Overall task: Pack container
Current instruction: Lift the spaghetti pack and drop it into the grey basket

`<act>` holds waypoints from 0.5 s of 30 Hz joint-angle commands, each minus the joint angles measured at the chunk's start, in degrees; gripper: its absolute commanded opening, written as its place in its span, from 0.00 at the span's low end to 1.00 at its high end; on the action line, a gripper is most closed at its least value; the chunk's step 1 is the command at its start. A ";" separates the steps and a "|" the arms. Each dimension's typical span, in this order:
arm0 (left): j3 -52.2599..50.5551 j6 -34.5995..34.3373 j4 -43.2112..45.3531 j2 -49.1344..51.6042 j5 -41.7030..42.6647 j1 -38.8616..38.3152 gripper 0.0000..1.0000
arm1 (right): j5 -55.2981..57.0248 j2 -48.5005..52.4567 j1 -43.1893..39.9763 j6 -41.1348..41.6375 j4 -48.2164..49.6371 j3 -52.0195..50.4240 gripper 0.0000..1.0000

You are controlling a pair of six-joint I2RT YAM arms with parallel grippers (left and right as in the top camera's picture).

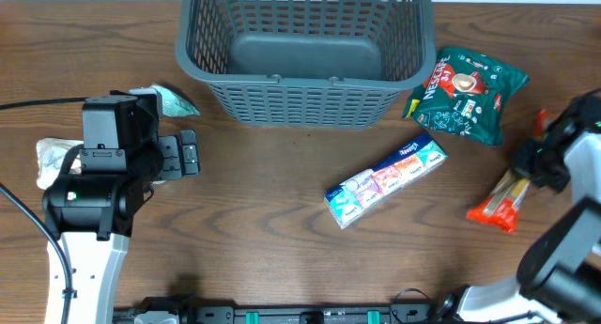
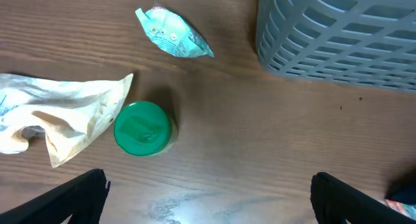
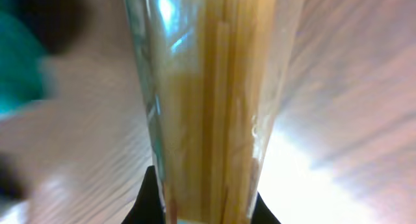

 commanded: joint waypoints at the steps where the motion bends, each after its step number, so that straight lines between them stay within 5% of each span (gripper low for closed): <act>1: 1.33 -0.26 -0.07 -0.26 -0.68 0.28 0.99 | 0.81 -9.84 -0.28 1.49 -1.57 10.32 0.01; 7: 1.33 -0.26 -0.04 -0.26 -0.68 0.28 0.99 | -8.17 -12.22 2.27 -4.44 -9.86 24.52 0.01; 15: 1.33 -0.26 -0.04 -0.26 -0.68 0.28 0.99 | -20.74 -4.15 15.80 -10.56 -22.03 54.34 0.01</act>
